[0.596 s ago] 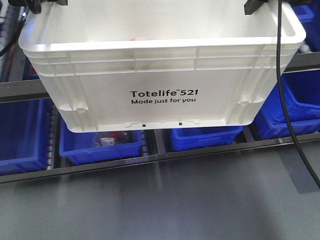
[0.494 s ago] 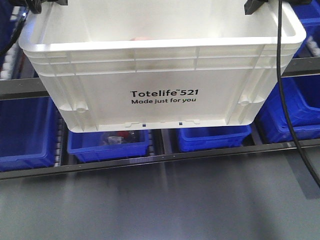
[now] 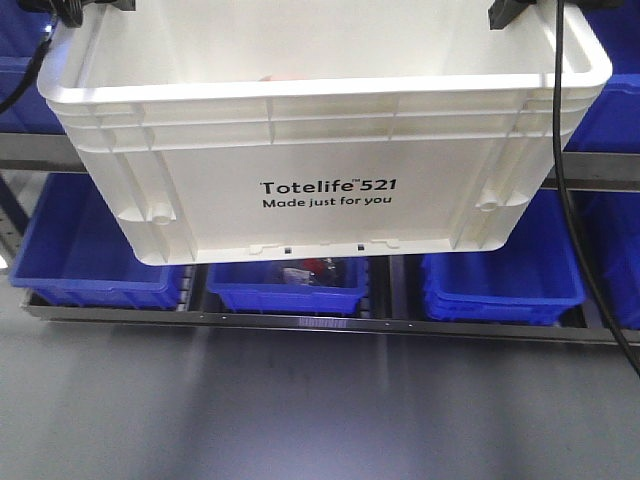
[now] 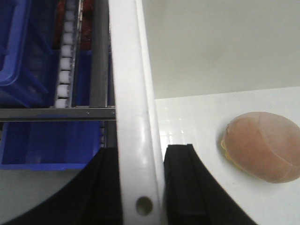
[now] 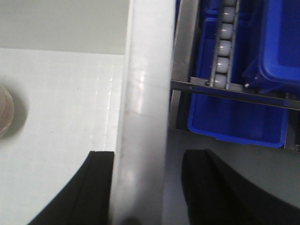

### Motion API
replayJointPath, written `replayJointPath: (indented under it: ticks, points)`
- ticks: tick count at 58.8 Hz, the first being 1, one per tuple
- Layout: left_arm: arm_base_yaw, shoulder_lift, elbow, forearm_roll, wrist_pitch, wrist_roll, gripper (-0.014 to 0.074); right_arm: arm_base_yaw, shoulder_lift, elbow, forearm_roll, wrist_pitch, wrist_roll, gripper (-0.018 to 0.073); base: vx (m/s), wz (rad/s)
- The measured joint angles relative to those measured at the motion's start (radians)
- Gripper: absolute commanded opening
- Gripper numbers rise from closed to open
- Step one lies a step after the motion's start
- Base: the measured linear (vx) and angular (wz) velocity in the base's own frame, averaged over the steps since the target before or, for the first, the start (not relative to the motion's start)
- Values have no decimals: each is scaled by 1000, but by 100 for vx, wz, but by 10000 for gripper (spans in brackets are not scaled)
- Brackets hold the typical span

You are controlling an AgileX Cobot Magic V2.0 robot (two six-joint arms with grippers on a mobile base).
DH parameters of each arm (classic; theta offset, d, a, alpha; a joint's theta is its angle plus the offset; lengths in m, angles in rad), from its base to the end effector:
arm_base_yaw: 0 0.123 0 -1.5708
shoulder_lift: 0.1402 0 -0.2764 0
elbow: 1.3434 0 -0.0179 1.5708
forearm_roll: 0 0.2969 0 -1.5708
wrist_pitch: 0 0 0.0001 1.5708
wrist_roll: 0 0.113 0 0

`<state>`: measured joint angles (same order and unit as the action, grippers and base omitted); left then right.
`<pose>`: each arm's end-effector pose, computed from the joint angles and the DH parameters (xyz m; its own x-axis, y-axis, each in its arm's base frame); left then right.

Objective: Place moving items into box and shelve
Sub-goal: 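Hold the tote with both grippers while approaching the shelf front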

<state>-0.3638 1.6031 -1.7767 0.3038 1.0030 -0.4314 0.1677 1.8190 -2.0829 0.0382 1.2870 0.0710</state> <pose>0.3950 -0.1199 0.4169 -0.6390 -0.0273 -0.7687 0.0003 0.9994 -0.0357 0.4373 0.0782 0.4068 -0.8064 -0.0538 -0.5889 -0.1228 0.9894 0.0778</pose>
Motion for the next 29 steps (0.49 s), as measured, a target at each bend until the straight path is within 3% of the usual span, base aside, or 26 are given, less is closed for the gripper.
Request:
replayJointPath:
  ticks: [13,29]
  points:
    - [0,0,0,1,5,0,2,0,0,0,1,0,0,-5,6,28]
    - [0,0,0,0,5,0,2,0,0,0,-1,0,0,-5,7,8]
